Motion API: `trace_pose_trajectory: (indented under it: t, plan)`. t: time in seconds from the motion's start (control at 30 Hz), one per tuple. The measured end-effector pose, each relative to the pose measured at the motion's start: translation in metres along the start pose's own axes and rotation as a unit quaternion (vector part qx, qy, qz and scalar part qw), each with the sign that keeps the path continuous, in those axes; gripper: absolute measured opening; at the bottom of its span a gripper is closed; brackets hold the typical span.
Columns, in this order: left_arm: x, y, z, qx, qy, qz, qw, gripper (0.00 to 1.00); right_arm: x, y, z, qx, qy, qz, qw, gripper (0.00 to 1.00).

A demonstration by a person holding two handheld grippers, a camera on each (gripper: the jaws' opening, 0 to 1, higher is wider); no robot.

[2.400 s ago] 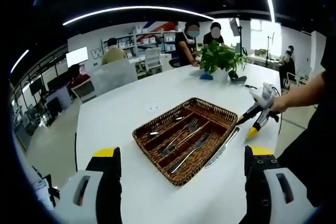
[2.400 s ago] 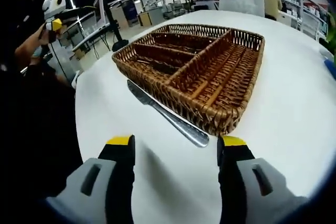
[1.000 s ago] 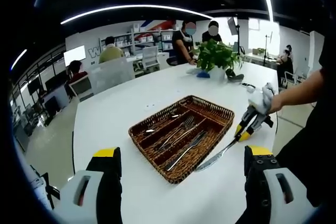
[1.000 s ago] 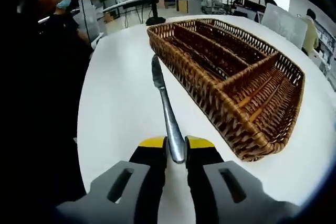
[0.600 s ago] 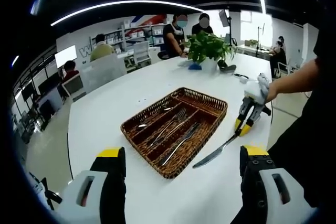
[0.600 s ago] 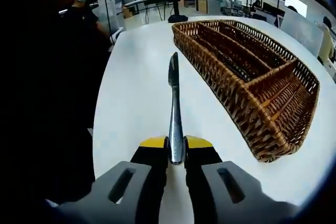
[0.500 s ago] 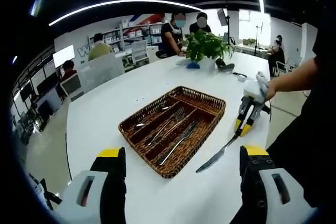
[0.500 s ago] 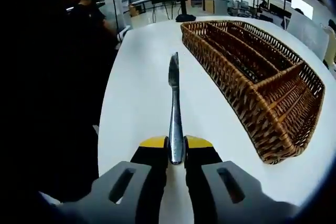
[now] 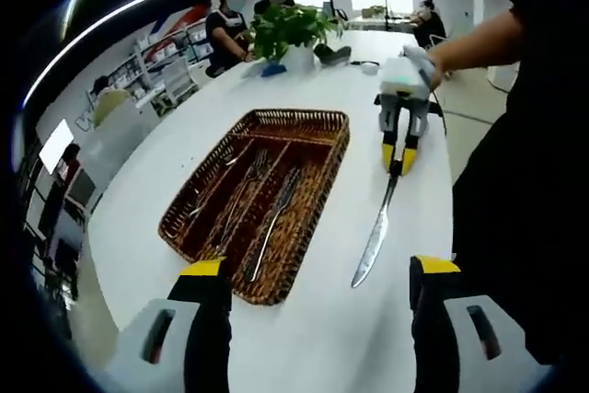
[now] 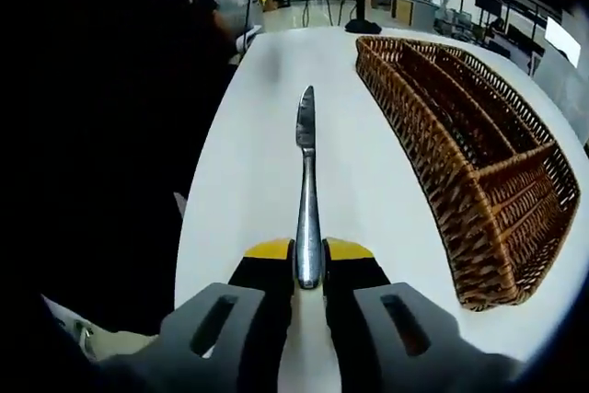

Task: Arrange the knives, forks, and spoons in their matching storage slots by inserting each utensil handle-first until every utensil is classified and aligned in the correct compartment

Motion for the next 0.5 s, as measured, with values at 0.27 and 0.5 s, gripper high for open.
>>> trace_pose_trajectory:
  t: [0.27,0.5]
  plan:
    - [-0.029,-0.009,0.004,-0.008,-0.035,0.022,0.9991,0.76,0.02,0.02,-0.018,-0.045,-0.051,-0.038,0.997,0.35]
    - [-0.056,-0.022,-0.001,-0.023,-0.074,0.047,0.9959,0.64,0.024,0.028,-0.024,-0.064,-0.069,-0.029,0.9951,0.51]
Point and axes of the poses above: the point that each gripper's makers call its tool centre point, and the gripper's own axes: x roughly backward along the fingers, z roughly to its left, y roughly out of its top, the point moved 7 cm from there along x, roughly backward along the fingers, and after that the axes turned 15 degrees about -y, right-handed, at the moved point
